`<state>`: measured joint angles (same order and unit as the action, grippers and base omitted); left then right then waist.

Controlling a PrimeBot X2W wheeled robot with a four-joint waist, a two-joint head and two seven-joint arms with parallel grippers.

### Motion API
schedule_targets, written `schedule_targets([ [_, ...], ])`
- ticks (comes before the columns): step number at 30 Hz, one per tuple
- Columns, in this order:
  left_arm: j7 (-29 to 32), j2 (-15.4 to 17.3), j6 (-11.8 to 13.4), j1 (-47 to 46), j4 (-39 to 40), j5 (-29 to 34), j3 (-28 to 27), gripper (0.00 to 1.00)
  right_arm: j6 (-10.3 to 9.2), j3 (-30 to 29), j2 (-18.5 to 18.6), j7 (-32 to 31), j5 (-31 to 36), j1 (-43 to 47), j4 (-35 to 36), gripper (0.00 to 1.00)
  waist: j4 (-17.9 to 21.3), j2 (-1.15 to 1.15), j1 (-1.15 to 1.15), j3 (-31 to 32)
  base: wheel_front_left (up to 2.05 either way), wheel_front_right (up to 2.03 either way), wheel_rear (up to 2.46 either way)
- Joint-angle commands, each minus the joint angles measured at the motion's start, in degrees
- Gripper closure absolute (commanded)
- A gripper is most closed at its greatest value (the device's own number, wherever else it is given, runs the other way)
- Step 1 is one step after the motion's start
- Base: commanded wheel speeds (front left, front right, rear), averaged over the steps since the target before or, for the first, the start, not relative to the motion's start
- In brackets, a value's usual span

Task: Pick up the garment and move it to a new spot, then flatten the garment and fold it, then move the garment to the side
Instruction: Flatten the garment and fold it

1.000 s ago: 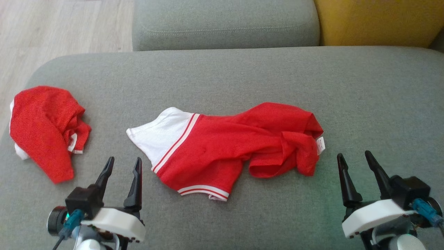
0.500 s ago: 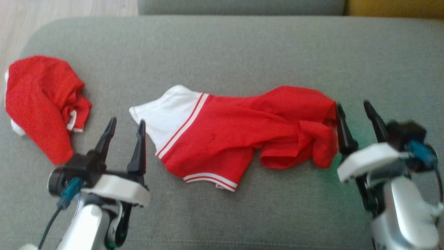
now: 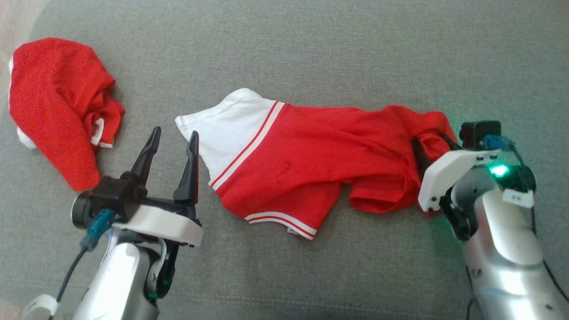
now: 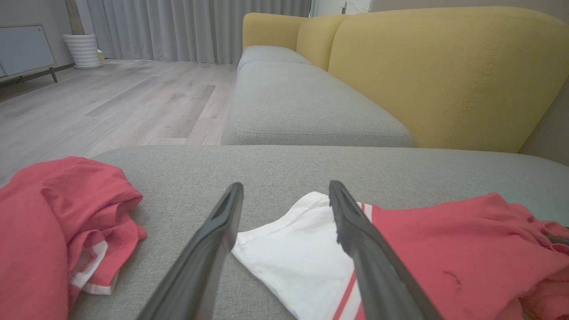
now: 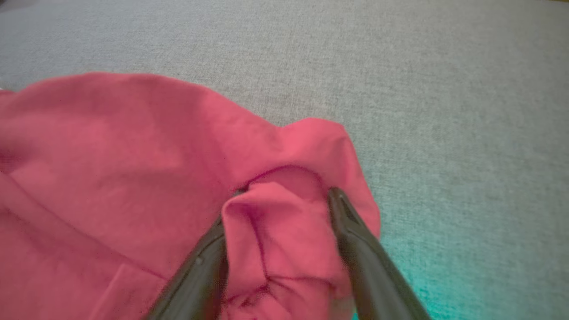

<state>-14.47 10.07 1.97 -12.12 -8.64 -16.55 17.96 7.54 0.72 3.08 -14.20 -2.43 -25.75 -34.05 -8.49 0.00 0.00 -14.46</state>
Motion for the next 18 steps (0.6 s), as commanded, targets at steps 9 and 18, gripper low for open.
schedule_targets([
  [9,-0.5,-0.3,-1.0,-1.9,0.9,1.8,-3.8,0.00,-0.05,2.7,1.2,4.4,-3.6,-4.8,3.0,1.00,1.2,0.00,0.00,0.8,0.00,0.00,0.00],
  [18,-0.5,-1.4,-1.7,-0.7,0.9,2.8,-4.8,0.00,-0.05,8.1,2.8,12.2,-2.8,-2.2,12.9,1.00,2.8,0.00,0.00,2.4,0.00,0.00,0.00],
])
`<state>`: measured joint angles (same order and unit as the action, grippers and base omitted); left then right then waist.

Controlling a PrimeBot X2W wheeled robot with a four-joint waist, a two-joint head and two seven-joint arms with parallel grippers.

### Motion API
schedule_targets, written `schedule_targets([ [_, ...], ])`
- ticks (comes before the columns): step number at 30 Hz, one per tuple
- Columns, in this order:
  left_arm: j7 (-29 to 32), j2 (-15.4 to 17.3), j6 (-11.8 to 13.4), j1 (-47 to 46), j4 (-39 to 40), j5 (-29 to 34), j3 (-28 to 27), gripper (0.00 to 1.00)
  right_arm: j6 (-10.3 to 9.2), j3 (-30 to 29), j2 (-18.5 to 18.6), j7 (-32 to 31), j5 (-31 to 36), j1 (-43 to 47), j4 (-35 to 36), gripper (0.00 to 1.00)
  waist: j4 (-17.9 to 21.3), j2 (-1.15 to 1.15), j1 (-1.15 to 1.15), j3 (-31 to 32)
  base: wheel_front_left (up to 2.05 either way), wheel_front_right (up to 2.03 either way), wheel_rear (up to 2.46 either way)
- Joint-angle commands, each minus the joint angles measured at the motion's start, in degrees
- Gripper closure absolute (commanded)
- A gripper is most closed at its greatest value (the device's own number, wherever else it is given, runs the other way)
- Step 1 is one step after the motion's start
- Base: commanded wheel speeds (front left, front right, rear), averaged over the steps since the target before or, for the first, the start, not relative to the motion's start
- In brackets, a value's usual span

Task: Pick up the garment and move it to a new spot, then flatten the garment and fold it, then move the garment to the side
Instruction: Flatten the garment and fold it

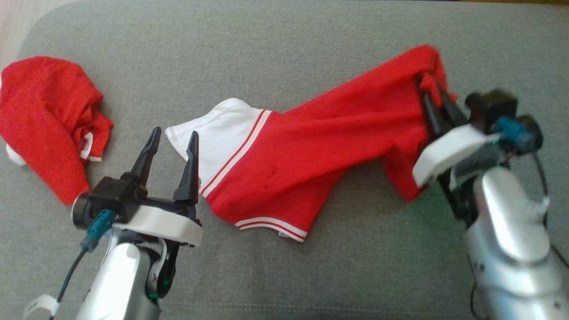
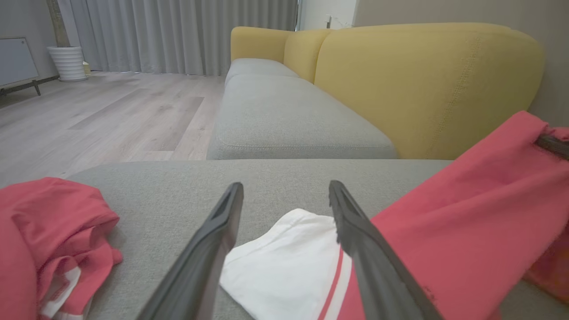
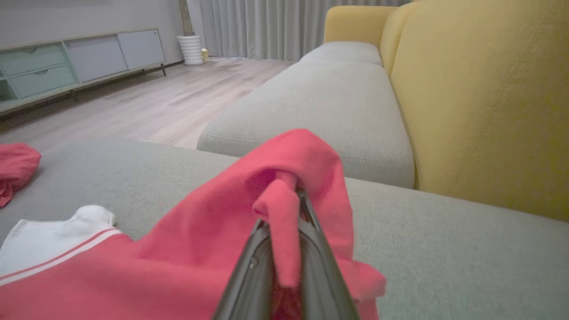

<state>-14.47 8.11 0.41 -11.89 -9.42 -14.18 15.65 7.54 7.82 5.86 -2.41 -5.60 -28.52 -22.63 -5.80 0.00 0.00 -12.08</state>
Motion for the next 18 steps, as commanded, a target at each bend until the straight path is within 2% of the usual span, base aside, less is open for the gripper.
schedule_targets([
  [1,-0.5,0.5,-0.2,-0.7,1.7,0.5,-2.6,0.00,-0.05,1.8,0.2,0.4,0.8,2.3,2.7,1.00,0.2,0.00,0.00,0.1,0.00,0.00,0.00],
  [5,-0.5,0.2,-0.6,-0.3,1.7,0.7,-3.0,0.00,-0.05,4.5,0.4,-0.6,2.1,11.0,7.4,1.00,0.6,0.00,0.00,0.2,0.00,0.00,0.00],
  [10,-0.5,-0.1,-0.8,0.5,1.6,1.0,-3.9,0.00,-0.05,3.2,-1.6,-2.6,2.9,23.2,10.9,1.00,1.8,0.00,0.00,0.5,0.00,0.00,0.00],
  [11,-0.5,-0.1,-0.8,0.6,1.6,1.0,-4.1,0.00,-0.05,2.8,-1.9,-2.8,2.7,24.3,10.9,0.75,2.0,0.00,0.00,0.6,0.00,0.00,0.00],
  [12,-0.5,-0.1,-0.8,0.7,1.5,1.0,-4.2,0.00,-0.05,2.5,-2.2,-2.8,2.4,25.1,10.9,0.00,2.2,0.00,0.00,0.6,0.00,0.00,0.00],
  [18,-0.5,-0.2,-1.0,1.3,1.2,1.2,-4.6,0.00,-0.05,0.9,-2.9,-0.2,0.4,26.6,12.8,0.00,2.7,0.00,0.00,1.3,0.00,0.00,0.00],
])
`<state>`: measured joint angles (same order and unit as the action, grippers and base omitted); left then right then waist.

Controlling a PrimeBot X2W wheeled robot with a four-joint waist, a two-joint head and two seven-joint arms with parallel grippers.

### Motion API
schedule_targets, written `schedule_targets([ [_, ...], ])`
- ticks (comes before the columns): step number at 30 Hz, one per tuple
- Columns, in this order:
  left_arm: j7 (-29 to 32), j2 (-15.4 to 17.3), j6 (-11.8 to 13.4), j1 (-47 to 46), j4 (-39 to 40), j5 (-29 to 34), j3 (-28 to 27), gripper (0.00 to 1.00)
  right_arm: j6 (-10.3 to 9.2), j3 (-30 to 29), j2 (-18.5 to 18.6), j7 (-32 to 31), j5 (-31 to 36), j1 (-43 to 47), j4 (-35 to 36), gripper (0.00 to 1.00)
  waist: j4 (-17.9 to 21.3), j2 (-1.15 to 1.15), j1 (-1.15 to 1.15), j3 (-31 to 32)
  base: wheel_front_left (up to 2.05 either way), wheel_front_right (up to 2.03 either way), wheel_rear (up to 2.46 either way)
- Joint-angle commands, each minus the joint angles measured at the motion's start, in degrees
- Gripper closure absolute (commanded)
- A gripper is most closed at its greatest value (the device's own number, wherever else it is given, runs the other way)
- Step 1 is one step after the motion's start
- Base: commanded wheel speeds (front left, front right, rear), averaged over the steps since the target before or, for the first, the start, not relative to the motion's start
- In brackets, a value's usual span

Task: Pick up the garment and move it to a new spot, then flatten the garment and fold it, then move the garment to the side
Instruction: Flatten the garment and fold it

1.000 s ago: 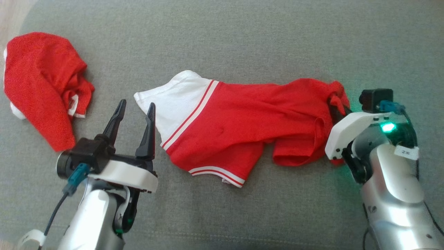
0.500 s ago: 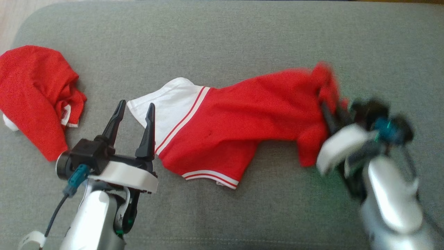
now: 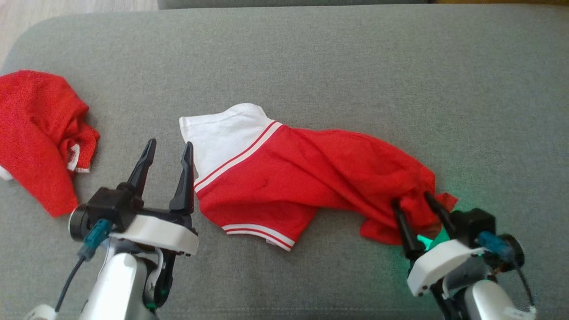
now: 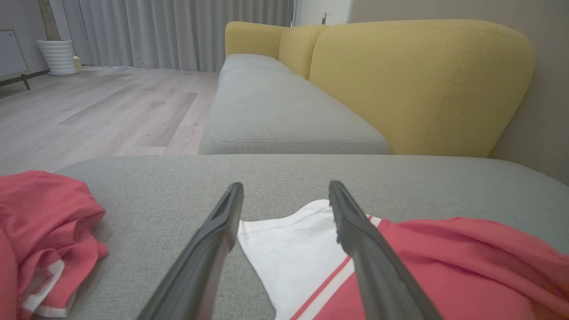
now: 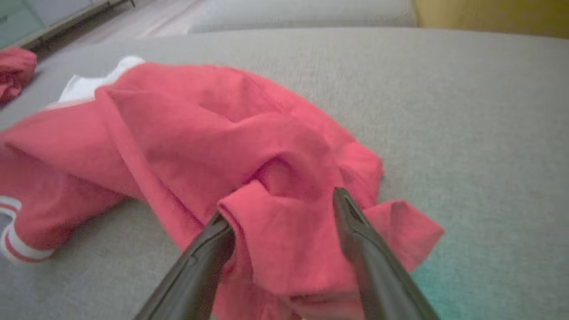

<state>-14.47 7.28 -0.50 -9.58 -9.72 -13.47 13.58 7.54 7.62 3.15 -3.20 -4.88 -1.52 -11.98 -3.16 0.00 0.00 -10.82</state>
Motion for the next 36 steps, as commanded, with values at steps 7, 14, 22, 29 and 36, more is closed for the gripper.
schedule_targets([
  [7,-0.5,1.0,0.4,-0.1,1.8,1.0,-3.1,0.00,-0.05,0.4,-0.3,5.3,-3.5,-0.7,9.5,0.00,0.1,0.00,0.00,1.4,0.00,0.00,0.00],
  [14,-0.5,1.4,1.1,1.7,2.6,1.8,-3.4,0.00,-0.05,-4.5,-0.3,5.8,-1.9,-1.7,14.3,0.00,0.2,0.00,0.00,3.9,0.00,0.00,0.00],
  [22,-0.5,1.9,1.8,4.0,3.0,2.5,-2.8,0.00,-0.05,-5.5,-0.3,4.1,-1.6,0.6,14.1,0.00,-0.3,0.00,0.00,5.8,0.00,0.00,0.00],
  [29,-0.1,2.4,2.1,4.8,3.6,2.5,-2.5,0.00,-0.05,-5.4,-0.3,3.7,-2.2,1.6,13.7,0.00,-0.4,0.00,0.00,6.1,0.00,0.00,0.00],
  [36,0.1,2.5,2.3,4.7,4.1,2.3,-2.0,0.00,-0.05,-5.8,-0.3,3.5,-2.2,1.4,13.3,0.00,-0.5,0.00,0.00,5.8,0.00,0.00,0.00],
])
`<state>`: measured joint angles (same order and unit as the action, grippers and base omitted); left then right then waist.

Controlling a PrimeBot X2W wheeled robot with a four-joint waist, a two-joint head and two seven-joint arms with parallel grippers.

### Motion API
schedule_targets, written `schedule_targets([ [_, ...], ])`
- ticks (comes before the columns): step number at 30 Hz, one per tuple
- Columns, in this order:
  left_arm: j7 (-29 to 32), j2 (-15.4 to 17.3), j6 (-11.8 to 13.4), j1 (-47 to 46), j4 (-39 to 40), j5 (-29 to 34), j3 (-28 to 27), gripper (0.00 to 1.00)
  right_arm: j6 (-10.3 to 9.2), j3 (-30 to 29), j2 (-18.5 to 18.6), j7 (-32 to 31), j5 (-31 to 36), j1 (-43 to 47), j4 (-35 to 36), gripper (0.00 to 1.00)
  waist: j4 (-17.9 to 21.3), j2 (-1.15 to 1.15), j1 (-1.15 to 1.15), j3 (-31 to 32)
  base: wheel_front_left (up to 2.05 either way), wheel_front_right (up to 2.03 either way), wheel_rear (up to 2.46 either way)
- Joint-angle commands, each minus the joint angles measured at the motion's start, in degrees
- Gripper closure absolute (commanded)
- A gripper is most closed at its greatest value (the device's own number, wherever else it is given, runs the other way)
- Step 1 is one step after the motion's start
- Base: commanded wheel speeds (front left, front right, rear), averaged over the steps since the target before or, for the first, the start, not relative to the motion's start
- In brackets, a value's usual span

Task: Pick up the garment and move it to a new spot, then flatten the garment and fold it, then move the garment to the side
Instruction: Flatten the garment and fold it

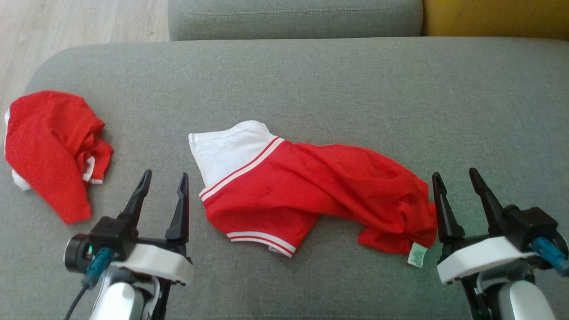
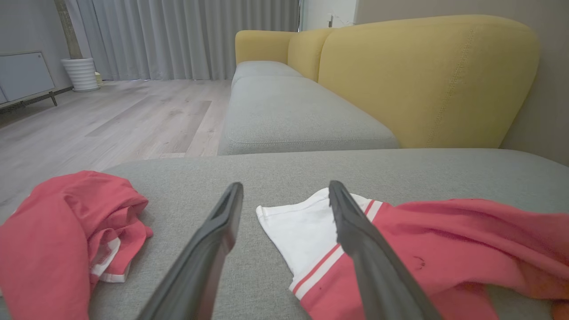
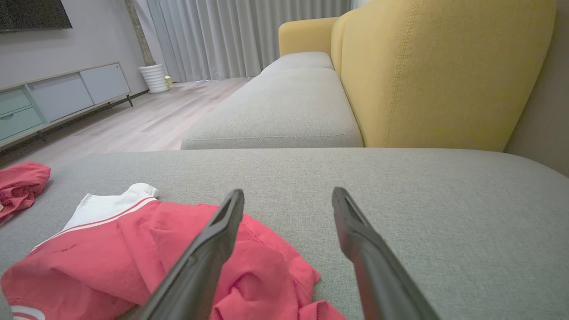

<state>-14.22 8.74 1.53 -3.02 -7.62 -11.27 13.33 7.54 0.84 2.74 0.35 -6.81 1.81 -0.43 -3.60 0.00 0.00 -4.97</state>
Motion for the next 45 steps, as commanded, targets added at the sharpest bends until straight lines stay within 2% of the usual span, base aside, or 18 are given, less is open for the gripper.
schedule_targets([
  [1,-0.2,1.1,0.3,-1.8,2.0,0.0,-1.7,0.00,-0.05,0.9,0.1,-0.1,-0.4,-2.0,1.6,0.00,0.0,0.00,0.00,-0.1,0.00,0.00,0.00],
  [6,-0.1,1.1,0.3,-2.4,2.2,-0.1,-1.3,0.00,-0.05,-1.0,0.1,-0.9,-1.1,-2.9,-1.3,0.00,-0.2,0.00,0.00,-1.0,0.00,0.00,0.00],
  [19,-0.5,0.2,-0.3,-4.9,1.1,-0.5,0.0,0.00,-0.05,-1.3,0.1,-3.5,-1.9,-6.6,-17.1,0.00,-1.2,0.00,0.00,-4.2,0.00,0.00,0.00],
  [20,-0.5,0.2,-0.3,-5.0,1.0,-0.5,0.1,0.00,-0.05,-1.1,0.1,-3.9,-2.1,-6.9,-18.0,0.16,-1.3,0.00,0.00,-4.4,0.00,0.00,0.00],
  [21,-0.5,0.2,-0.4,-5.2,0.9,-0.5,0.1,0.00,-0.05,-0.9,0.1,-3.8,-2.5,-7.3,-18.6,0.62,-1.3,0.00,0.00,-4.5,0.00,0.00,0.00],
  [22,-0.5,0.2,-0.4,-5.3,0.8,-0.5,0.1,0.00,-0.05,-0.8,0.1,-3.7,-2.8,-7.6,-19.0,0.92,-1.4,0.00,0.00,-4.7,0.00,0.00,0.00],
  [23,-0.6,0.2,-0.4,-5.5,0.7,-0.5,0.1,0.00,-0.05,-0.7,0.1,-3.4,-3.4,-8.0,-19.2,1.00,-1.4,0.00,0.00,-4.9,0.00,0.00,0.00],
  [31,-0.7,0.1,-0.4,-6.0,0.3,-0.7,-0.1,0.00,-0.05,-2.1,0.1,-1.1,-2.6,-12.7,-16.5,1.00,-1.2,0.00,0.00,-5.0,0.00,0.00,0.00],
  [40,-0.8,-0.4,-0.4,-6.3,0.2,-0.7,0.0,0.00,-0.05,-3.5,0.1,-0.9,0.2,-24.4,-13.3,1.00,-0.5,0.00,0.00,-4.8,0.00,0.00,0.00],
  [45,-0.8,-0.8,-0.9,-6.7,0.4,-0.6,0.5,0.00,-0.05,-1.9,0.1,-0.8,0.3,-22.4,-13.0,1.00,-1.3,0.00,0.00,-5.4,0.00,0.00,0.00],
])
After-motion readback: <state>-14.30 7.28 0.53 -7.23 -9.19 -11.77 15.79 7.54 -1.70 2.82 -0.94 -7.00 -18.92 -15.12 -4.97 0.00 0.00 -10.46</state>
